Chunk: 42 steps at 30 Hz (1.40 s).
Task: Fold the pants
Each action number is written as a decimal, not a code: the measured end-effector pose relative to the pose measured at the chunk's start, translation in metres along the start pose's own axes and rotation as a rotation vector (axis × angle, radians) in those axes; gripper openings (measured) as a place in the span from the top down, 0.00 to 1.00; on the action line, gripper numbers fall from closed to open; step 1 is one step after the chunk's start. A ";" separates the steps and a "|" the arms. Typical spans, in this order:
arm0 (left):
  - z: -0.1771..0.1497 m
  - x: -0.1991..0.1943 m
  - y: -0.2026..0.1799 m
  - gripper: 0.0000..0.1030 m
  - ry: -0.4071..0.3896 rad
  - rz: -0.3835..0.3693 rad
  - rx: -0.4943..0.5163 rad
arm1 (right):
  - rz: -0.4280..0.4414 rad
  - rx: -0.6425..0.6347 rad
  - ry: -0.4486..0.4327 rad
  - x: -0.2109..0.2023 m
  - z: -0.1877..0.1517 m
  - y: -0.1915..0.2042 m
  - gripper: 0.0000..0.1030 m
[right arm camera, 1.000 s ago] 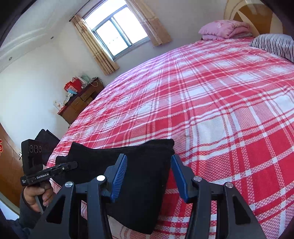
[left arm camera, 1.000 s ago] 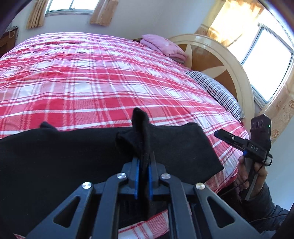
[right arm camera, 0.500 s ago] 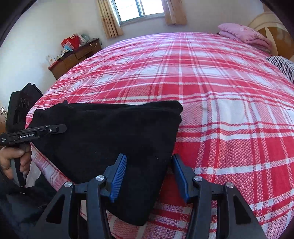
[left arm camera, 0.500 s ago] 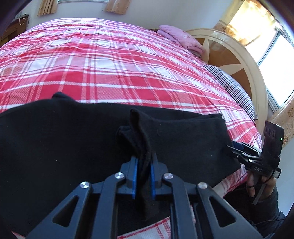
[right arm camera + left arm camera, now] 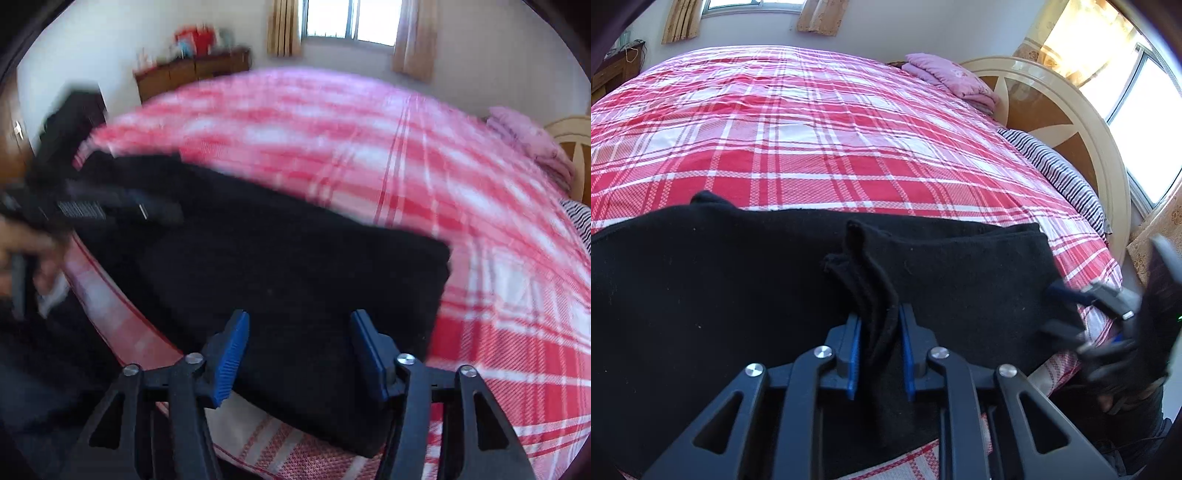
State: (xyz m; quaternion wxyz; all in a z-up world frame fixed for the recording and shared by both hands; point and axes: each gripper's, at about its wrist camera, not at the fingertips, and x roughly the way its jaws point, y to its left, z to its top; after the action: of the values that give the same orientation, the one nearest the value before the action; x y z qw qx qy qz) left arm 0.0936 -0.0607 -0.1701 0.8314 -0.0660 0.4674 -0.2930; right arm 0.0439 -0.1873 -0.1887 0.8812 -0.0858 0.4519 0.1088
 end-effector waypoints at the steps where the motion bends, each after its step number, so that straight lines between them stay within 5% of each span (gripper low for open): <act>1: 0.000 0.000 0.000 0.79 0.002 -0.002 -0.002 | -0.014 -0.019 -0.011 0.003 -0.004 0.003 0.36; 4: 0.000 -0.005 -0.001 0.74 -0.005 0.021 0.009 | -0.027 -0.051 -0.044 0.000 -0.008 0.008 0.31; 8: 0.005 -0.022 0.002 0.38 -0.052 0.090 0.013 | -0.021 -0.041 -0.044 0.001 -0.006 0.007 0.30; 12: 0.016 -0.047 0.014 0.37 -0.074 0.142 0.042 | -0.029 -0.047 -0.041 -0.004 -0.008 0.011 0.30; 17: 0.019 -0.100 0.052 0.31 -0.135 0.303 0.088 | -0.040 -0.053 -0.023 -0.008 -0.002 0.013 0.30; 27: -0.020 -0.162 0.175 0.28 -0.139 0.597 -0.097 | -0.058 -0.074 -0.003 -0.009 -0.003 0.018 0.29; 35: -0.031 -0.166 0.209 0.28 -0.144 0.582 -0.181 | -0.104 -0.118 -0.067 -0.039 0.008 0.023 0.29; 42: -0.038 -0.155 0.217 0.27 -0.129 0.553 -0.197 | -0.024 -0.110 -0.114 -0.035 0.037 0.034 0.29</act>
State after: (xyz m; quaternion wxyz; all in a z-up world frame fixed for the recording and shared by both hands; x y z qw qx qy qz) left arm 0.0938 0.2088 -0.1598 0.8972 -0.0348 0.4402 -0.0038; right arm 0.0436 -0.1495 -0.1403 0.9007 -0.1331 0.3932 0.1277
